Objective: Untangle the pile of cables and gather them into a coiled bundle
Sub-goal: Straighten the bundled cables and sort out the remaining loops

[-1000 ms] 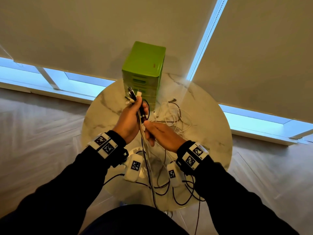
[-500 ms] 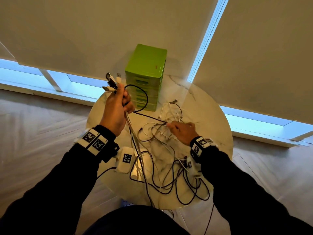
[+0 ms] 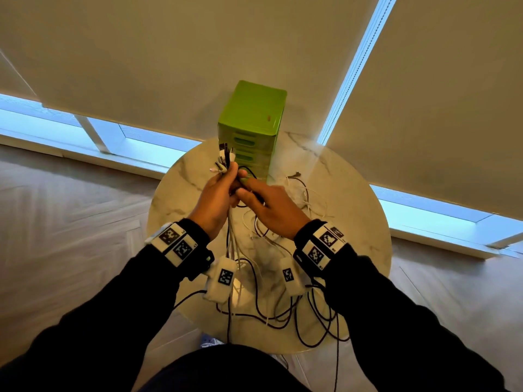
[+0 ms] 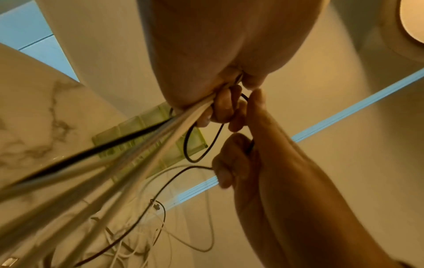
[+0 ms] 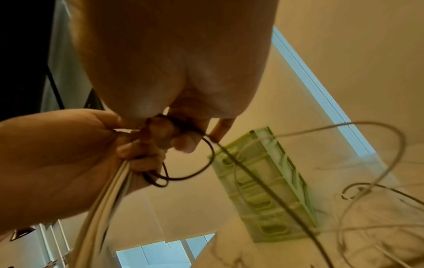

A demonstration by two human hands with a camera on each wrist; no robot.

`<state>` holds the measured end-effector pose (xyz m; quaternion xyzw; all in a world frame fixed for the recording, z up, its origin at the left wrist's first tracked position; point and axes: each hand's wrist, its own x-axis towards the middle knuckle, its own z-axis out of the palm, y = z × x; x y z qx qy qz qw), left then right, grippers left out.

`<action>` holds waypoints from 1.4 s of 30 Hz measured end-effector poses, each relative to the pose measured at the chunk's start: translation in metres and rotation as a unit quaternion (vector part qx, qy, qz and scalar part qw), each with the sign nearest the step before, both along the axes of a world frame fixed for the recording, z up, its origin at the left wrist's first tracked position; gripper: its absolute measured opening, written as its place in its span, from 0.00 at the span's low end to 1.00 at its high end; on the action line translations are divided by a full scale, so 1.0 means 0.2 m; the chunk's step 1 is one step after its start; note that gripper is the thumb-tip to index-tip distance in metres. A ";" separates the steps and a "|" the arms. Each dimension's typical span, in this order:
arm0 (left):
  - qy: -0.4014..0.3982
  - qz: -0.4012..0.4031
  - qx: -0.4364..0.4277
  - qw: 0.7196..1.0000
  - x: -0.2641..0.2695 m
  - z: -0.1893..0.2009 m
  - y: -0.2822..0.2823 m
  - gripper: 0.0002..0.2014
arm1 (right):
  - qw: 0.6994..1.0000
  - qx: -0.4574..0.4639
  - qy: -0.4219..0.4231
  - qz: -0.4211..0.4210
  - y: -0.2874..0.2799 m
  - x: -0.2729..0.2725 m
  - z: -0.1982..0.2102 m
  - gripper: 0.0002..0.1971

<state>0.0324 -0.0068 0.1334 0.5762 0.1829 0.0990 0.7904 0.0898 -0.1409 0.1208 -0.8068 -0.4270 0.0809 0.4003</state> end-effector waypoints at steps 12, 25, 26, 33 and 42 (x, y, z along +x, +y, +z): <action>-0.044 0.092 0.041 0.994 0.01 0.10 0.23 0.17 | 0.965 -0.200 0.169 0.015 -0.41 0.10 -0.43 0.20; -0.028 0.007 0.207 0.978 -0.06 -0.07 0.09 0.18 | 0.976 -0.024 0.174 -0.128 -0.23 0.16 -0.01 0.19; -0.022 -0.005 0.215 0.976 -0.06 -0.08 0.06 0.20 | 0.976 -0.041 0.178 -0.118 -0.22 0.16 0.03 0.19; -0.023 -0.068 0.260 0.963 -0.02 -0.02 -0.13 0.14 | 0.938 -0.196 0.286 -0.028 -0.30 0.11 0.14 0.21; 0.004 -0.172 0.261 0.950 0.07 -0.06 -0.29 0.13 | 0.944 -0.217 0.245 -0.032 -0.53 -0.02 0.09 0.21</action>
